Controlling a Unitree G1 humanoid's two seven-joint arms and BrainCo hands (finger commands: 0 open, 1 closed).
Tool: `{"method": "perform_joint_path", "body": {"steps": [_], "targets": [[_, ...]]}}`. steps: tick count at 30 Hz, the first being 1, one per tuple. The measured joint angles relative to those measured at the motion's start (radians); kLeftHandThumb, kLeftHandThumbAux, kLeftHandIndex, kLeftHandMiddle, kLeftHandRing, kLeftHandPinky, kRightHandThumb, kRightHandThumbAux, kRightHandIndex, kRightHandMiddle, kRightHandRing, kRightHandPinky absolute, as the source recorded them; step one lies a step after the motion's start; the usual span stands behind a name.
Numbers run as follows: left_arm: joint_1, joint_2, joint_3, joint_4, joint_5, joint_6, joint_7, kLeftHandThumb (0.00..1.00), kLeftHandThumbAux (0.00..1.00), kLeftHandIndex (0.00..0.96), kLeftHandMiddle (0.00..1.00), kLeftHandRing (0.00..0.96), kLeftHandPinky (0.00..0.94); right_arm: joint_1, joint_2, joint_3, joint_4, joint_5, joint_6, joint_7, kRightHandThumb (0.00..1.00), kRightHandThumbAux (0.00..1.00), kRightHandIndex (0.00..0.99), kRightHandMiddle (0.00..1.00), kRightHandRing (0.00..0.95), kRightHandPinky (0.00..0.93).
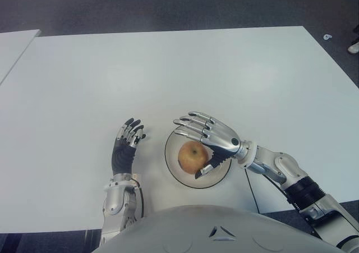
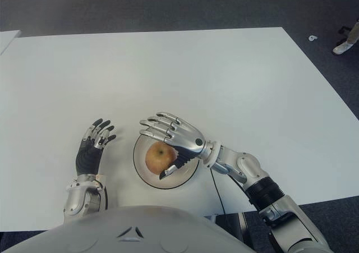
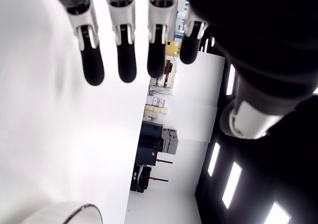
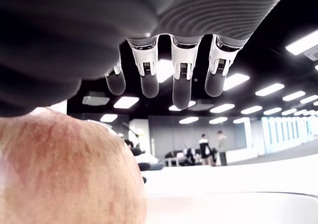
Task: Put the apples into the plate.
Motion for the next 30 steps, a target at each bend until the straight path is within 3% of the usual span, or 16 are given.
{"method": "perform_joint_path", "body": {"steps": [13,19,23,26,30], "targets": [[0.000,0.001,0.001,0.001,0.000,0.000,0.000,0.406,0.605,0.167,0.208,0.237,0.281,-0.002,-0.001,0.005,0.005,0.003,0.000,-0.008,0.032,0.272,0.000,0.000,0.000,0.001],[0.000,0.001,0.001,0.001,0.001,0.000,0.000,0.405,0.603,0.172,0.213,0.241,0.291,-0.001,0.004,0.001,0.020,0.052,-0.007,0.001,0.039,0.276,0.000,0.000,0.000,0.003],[0.000,0.001,0.001,0.001,0.001,0.000,0.000,0.409,0.606,0.182,0.218,0.246,0.299,0.001,0.017,-0.009,0.037,0.122,-0.019,0.024,0.056,0.296,0.000,0.000,0.000,0.018],[0.000,0.001,0.001,0.001,0.001,0.000,0.000,0.413,0.608,0.190,0.221,0.250,0.303,0.001,0.028,-0.017,0.058,0.252,-0.030,0.084,0.074,0.315,0.000,0.000,0.000,0.035],[0.000,0.002,0.001,0.001,0.000,0.000,0.000,0.414,0.610,0.198,0.226,0.256,0.312,0.002,0.036,-0.035,0.075,0.418,-0.029,0.171,0.134,0.362,0.002,0.037,0.049,0.125]]}}
